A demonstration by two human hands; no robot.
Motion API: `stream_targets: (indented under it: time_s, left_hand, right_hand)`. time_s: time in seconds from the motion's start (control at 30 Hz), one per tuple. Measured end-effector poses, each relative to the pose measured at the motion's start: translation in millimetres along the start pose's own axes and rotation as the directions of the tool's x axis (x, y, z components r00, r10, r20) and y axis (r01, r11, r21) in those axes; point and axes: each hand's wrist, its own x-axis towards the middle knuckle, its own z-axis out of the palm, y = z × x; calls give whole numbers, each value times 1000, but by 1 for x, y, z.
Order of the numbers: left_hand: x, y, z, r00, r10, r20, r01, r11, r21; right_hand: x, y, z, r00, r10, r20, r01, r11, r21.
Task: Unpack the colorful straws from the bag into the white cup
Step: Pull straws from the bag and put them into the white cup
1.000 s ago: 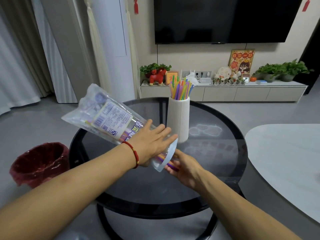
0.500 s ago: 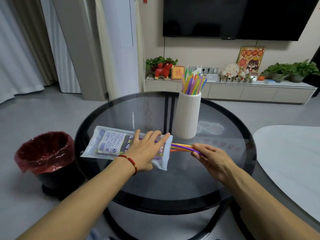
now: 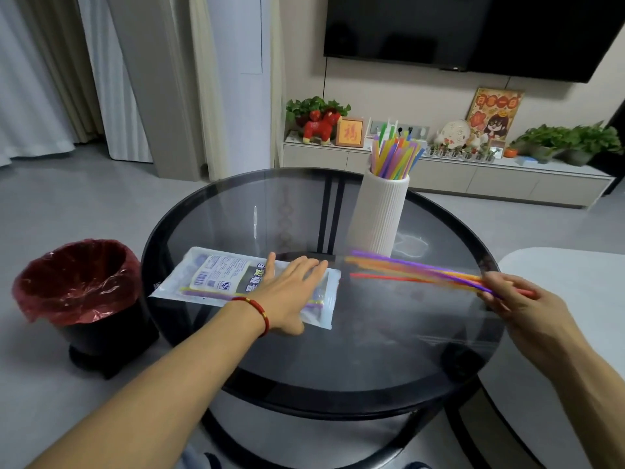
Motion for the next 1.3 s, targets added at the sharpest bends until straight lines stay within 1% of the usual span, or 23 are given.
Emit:
stream_targets:
  time_s: [0.1,0.13,0.17,0.2,0.23,0.27,0.3,0.33,0.37,0.4,0.47,0.5,0.6,0.67,0.73,0.8,0.83,0.9,0.97,1.03,1.1,1.2,1.3]
  left_hand:
    - [-7,7,-10,997,-3,75,3,1000,0]
    - [-10,12,-16,1000,-5,7,5,999,-38]
    - [-14,20,-24,989,-2,-151,-13,995,-99]
    - [-18,30,-34,929,-2,-370,-63,985,-162]
    - [-20,43,-42,806,-2,-592,-151,966,-208]
    - [-17,57,-50,645,13,-764,-256,946,-201]
    - [-13,73,-57,525,39,-850,-328,931,-160]
    - [-8,89,-62,480,83,-873,-349,931,-104]
    - [-3,102,-65,518,130,-845,-322,945,-52]
    - [4,112,-64,609,141,-781,-258,966,-27]
    - [16,121,-51,766,53,-641,-135,988,-80]
    - [20,122,-45,801,-37,-598,-94,978,-187]
    - [35,124,-28,826,-316,-468,-41,793,-607]
    - [40,130,-23,833,-340,-437,-98,687,-720]
    - [41,141,-23,848,-278,-451,-181,649,-739]
    - [42,150,-22,895,-197,-400,-192,639,-744]
    - [42,151,-23,917,-187,-352,-162,634,-756]
    - [41,145,-22,944,-187,-274,-111,601,-792]
    - [36,131,-22,959,-150,-242,-114,578,-808]
    - [32,115,-22,959,-139,-248,-132,555,-821]
    - [29,102,-23,931,-218,-291,-130,549,-825]
    - [24,92,-21,900,-331,-284,-61,549,-834]
    - [24,88,-17,894,-352,-276,-39,553,-832]
  right_hand:
    - [-7,-12,-13,997,-74,0,74,997,-12]
    - [-10,-18,-14,994,-110,8,110,993,-39]
    - [-13,-24,-13,988,-157,17,157,984,-84]
    - [-17,-30,-11,977,-210,34,213,966,-148]
    - [-20,-35,-7,962,-265,65,273,938,-213]
    - [-24,-42,-2,942,-318,106,335,903,-268]
    - [-28,-48,5,917,-364,160,397,866,-305]
    - [-33,-54,12,888,-403,223,457,826,-329]
    - [-38,-59,19,856,-432,283,511,789,-341]
    - [-43,-64,26,830,-442,340,547,763,-344]
    - [-52,-72,38,793,-455,405,590,739,-325]
    - [-54,-75,42,782,-474,405,602,742,-295]
    - [-54,-82,48,829,-471,302,517,851,-92]
    - [-52,-80,55,862,-386,330,415,910,-21]
    - [-54,-68,72,864,-284,417,398,891,-218]
    - [-59,-47,95,851,-260,456,476,750,-460]
    - [-60,-39,106,839,-323,438,532,655,-536]
    - [-54,-38,119,820,-425,383,570,546,-614]
    - [-41,-48,123,796,-493,351,593,519,-616]
    - [-30,-52,123,760,-542,359,623,448,-641]
    - [-22,-38,123,769,-512,382,602,381,-702]
    - [-20,-12,122,855,-336,396,508,384,-771]
    - [-13,-8,118,875,-364,319,467,461,-755]
